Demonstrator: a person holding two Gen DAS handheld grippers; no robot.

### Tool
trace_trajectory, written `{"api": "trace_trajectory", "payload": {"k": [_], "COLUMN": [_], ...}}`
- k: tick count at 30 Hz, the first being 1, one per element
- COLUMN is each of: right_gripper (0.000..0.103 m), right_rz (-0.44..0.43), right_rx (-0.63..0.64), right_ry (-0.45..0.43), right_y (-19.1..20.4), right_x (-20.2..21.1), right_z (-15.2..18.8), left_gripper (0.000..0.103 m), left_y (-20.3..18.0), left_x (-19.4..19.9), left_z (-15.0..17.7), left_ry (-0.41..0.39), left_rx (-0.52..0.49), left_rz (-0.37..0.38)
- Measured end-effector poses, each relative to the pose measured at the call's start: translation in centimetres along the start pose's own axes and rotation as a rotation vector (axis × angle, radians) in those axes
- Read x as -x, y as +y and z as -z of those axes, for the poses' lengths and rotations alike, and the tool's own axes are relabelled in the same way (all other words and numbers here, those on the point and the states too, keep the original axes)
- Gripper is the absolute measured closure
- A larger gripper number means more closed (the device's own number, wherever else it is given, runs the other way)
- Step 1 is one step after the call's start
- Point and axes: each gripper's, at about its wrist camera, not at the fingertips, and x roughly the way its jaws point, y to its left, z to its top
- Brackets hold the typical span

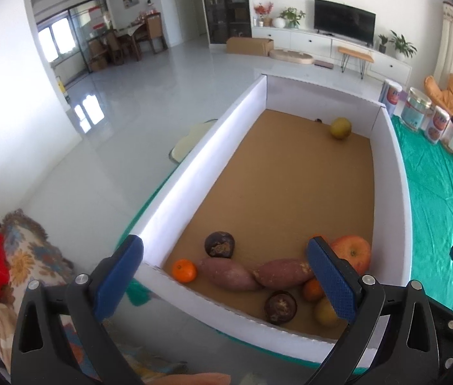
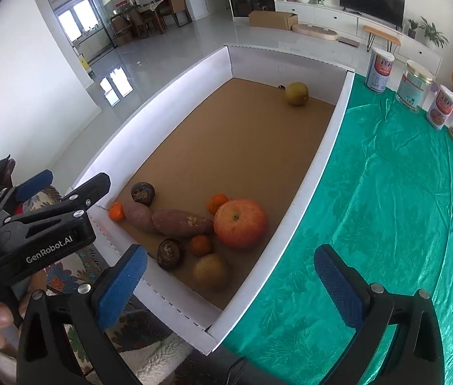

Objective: Organize fruits
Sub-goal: 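Withdraw both open grippers from above the box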

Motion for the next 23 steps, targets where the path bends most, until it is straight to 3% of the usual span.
{"api": "trace_trajectory", "payload": {"k": [17,23], "right_gripper": [0.0,0.0], "right_rz": [0.039,0.033], "right_rx": [0.034,0.039], "right_ry": [0.03,0.024], "right_y": [0.9,1.2], "right_x": [-1.2,-1.3], "right_z": [-0.4,-0.7], "left_gripper": [0.001,0.001], "left_y": [0.7,0.8], "left_x": [-1.8,-1.0], "left_z": [0.3,0.3], "left_ry": [0.058,0.023], "left_rx": [0.008,-0.001], "left_rz": [0.023,0.038]}}
